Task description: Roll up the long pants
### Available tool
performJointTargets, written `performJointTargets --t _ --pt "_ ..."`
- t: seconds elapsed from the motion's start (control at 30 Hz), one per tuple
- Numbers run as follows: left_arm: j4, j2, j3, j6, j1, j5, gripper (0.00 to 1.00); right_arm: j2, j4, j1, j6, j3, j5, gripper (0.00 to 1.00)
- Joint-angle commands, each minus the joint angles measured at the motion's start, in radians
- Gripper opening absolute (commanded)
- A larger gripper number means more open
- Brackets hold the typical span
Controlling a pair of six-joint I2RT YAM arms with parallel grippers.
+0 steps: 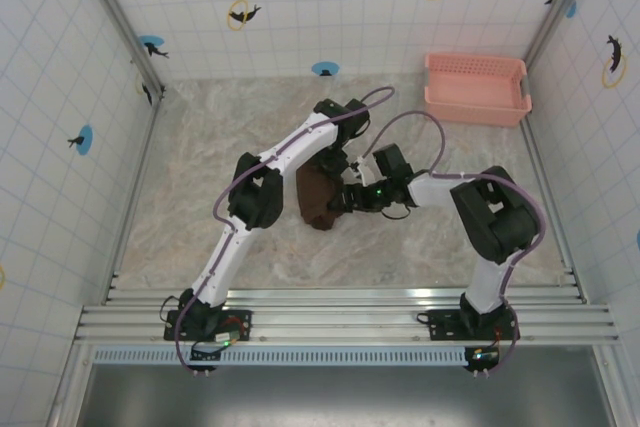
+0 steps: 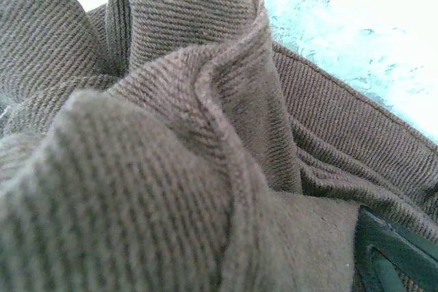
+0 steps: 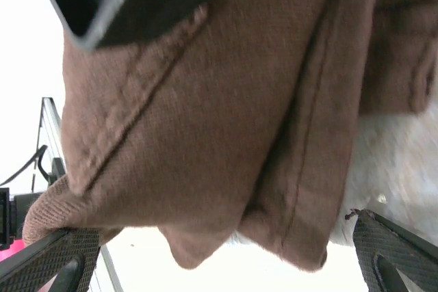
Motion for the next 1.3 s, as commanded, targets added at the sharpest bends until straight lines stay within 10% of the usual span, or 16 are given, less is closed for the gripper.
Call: performJointTargets --t 0.0,0.4,0.67,0.87,1.27 --pt "-0.115 0.140 -0.079 0.012 0.015 0.051 0.97 0.084 0.076 0.007 0.038 0.003 0.031 0.99" --pt "-0.127 0.145 -0.092 0.009 0.014 0.076 0.97 0.249 0.189 0.071 0.126 0.137 0.067 0.91" --pt "-0.121 0.122 -0.120 0.012 0.016 0.121 0.97 0.388 0.510 0.094 0.336 0.173 0.040 0.29" --pt "-0.149 0.076 -0.070 0.013 0.046 0.146 0.97 0.347 0.681 0.080 0.394 0.088 0.087 0.00" --pt "-0.099 -0.330 0.133 -0.081 0.399 0.357 0.97 -0.042 0.181 -0.027 0.168 0.221 0.162 0.00"
